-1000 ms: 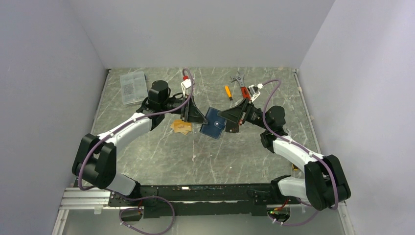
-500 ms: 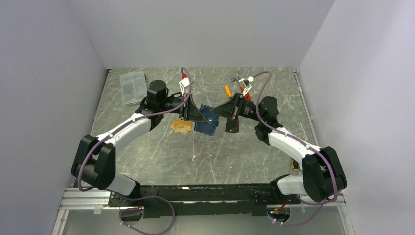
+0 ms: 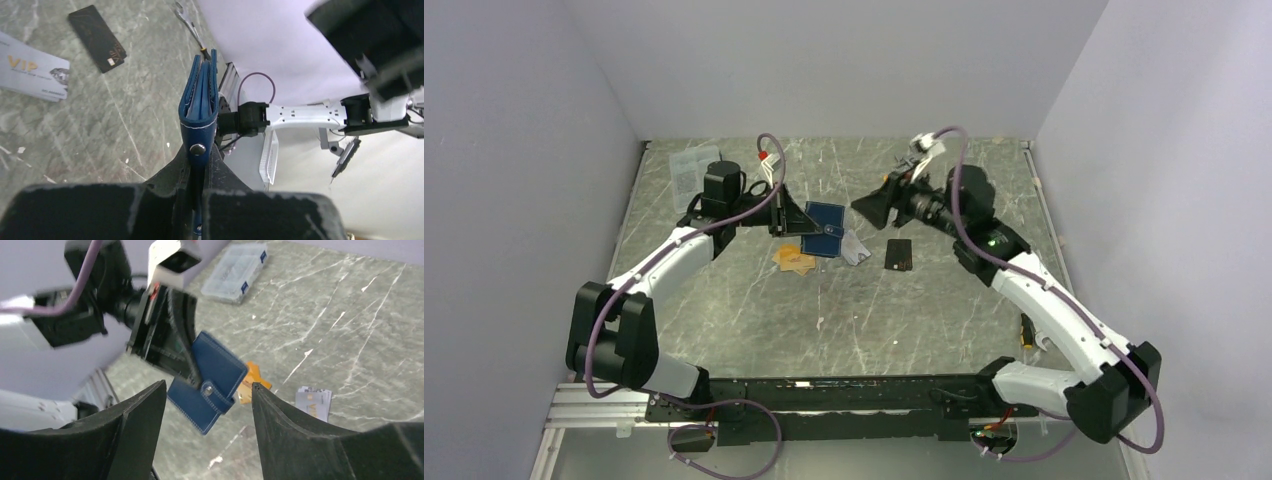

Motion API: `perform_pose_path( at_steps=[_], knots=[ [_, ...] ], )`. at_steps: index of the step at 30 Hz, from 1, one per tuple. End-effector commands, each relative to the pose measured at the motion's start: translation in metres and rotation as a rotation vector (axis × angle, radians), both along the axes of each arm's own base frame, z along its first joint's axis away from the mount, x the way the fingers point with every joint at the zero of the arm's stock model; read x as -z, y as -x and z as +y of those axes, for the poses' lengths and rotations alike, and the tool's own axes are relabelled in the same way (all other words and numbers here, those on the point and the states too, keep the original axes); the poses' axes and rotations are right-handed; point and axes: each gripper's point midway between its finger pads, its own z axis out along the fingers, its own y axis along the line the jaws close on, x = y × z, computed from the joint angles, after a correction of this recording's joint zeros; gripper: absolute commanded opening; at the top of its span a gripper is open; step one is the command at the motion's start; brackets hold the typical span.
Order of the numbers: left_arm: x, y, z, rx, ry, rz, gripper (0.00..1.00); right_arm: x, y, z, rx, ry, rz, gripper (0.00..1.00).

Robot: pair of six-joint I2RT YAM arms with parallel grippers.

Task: Put the credit cards into the card holder
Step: Open the card holder at the center of the board.

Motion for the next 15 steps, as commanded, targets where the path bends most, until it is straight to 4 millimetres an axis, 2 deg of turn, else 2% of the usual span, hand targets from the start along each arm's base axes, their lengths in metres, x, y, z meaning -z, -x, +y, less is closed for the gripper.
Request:
perform_pose_path(
  at_steps=[1,7,10,15],
  knots=[
    [-0.014,-0.010,0.005,-0.054,-0.017,-0.036,0.00,0.029,0.011,0.001,0.104,0.343,-0.142,0.66],
    [-0.015,-0.008,0.004,-0.054,-0.003,0.001,0.00,0.037,0.031,0.019,0.122,0.532,-0.319,0.69],
    [-0.016,-0.007,0.003,-0.049,0.009,0.018,0.00,0.043,0.031,0.026,0.135,0.631,-0.372,0.68],
    [-0.020,-0.004,0.003,-0.040,0.025,0.029,0.00,0.051,0.034,0.042,0.119,0.691,-0.435,0.67]
  ],
)
